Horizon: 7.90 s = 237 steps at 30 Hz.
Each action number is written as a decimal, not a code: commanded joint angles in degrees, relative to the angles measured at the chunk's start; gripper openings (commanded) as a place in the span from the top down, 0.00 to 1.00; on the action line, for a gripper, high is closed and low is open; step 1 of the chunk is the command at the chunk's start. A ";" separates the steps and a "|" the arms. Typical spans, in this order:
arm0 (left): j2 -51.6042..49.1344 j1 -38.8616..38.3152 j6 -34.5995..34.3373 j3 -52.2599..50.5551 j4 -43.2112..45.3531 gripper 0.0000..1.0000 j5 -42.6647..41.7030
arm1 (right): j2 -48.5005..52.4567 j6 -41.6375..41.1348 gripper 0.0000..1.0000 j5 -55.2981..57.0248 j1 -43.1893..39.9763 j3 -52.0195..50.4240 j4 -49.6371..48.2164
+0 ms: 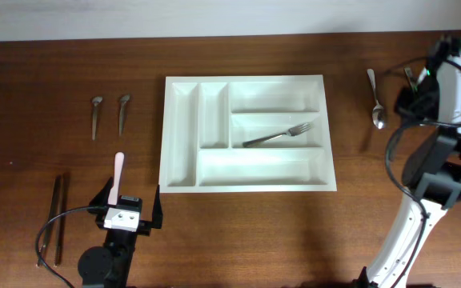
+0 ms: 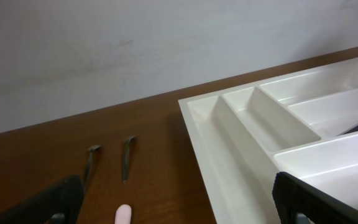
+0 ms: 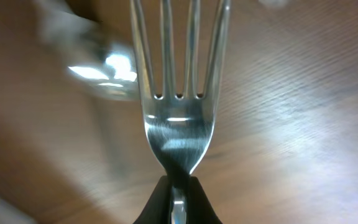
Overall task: Pack container
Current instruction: 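Carry the second fork into the tray beside the first fork, then release the fork and move the right gripper over the left spoon, then lower the right gripper onto the spoon handle and close it, then carry the spoon into the tray's upper right compartment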
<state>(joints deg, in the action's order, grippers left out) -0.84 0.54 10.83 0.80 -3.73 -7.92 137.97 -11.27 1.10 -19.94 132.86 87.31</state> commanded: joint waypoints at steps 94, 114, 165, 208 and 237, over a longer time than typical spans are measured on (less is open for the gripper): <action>0.55 0.37 -0.70 -0.31 -0.13 0.01 0.22 | 0.76 23.06 0.01 -4.24 6.03 6.38 -12.55; 0.55 0.37 -0.70 -0.31 -0.13 0.01 0.22 | 8.92 24.33 0.01 -0.44 5.60 6.32 -19.45; 0.55 0.37 -0.70 -0.31 -0.15 0.01 0.22 | 14.29 23.28 0.37 1.11 4.92 4.92 -19.89; 0.55 0.37 -0.70 -0.31 -0.15 0.01 0.22 | 11.50 10.73 0.96 0.13 5.07 18.75 -11.30; 0.55 0.37 -0.70 -0.31 -0.13 0.01 0.22 | 11.52 -30.77 0.96 -12.26 26.08 34.47 -2.45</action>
<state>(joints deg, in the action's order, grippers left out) -0.84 0.54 10.83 0.82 -3.73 -7.92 151.02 -33.61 -12.32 5.06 166.21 85.06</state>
